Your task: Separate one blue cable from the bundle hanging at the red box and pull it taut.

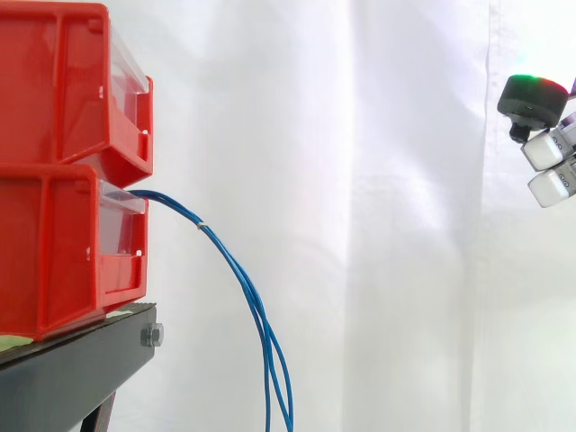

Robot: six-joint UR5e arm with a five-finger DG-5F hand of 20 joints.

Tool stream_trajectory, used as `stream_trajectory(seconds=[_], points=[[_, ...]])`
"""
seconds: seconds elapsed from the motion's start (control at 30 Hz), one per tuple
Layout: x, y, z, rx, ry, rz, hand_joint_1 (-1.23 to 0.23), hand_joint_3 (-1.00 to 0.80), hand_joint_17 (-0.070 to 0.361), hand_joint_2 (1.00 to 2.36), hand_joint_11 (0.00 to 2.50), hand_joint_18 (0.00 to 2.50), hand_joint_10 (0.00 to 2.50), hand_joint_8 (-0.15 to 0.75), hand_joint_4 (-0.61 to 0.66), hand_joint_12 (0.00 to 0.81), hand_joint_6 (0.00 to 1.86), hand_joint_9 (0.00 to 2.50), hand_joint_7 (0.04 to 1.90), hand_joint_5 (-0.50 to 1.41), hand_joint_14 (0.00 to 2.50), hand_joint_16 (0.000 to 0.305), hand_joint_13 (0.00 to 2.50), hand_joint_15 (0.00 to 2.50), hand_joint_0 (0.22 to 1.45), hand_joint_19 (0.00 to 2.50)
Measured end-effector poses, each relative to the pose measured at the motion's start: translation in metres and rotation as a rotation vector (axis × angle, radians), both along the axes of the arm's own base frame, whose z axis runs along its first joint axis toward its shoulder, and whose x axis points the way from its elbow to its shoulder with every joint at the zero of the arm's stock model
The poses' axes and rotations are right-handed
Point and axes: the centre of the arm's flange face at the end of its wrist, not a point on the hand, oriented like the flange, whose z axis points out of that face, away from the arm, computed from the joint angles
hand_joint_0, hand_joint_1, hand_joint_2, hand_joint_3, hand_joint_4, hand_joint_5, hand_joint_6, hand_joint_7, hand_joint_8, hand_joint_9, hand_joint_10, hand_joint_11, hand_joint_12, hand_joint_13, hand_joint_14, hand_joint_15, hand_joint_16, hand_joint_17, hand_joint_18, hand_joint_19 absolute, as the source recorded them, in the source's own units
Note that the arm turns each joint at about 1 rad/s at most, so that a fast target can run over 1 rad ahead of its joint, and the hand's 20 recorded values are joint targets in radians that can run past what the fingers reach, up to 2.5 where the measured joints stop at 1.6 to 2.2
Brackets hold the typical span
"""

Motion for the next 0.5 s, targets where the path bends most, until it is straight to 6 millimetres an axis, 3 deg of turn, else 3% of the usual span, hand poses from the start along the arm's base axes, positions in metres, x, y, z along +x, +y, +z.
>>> stream_trajectory(seconds=[0.5], points=[[0.0000, 0.0000, 0.0000, 0.001, 0.000, 0.000, -0.51, -0.50, 0.117, 1.00, 0.36, 0.40, 0.01, 0.279, 0.24, 0.362, 0.50, 0.45, 0.87, -0.24, 0.01, 0.052, 0.41, 0.27, 0.53, 0.51]])
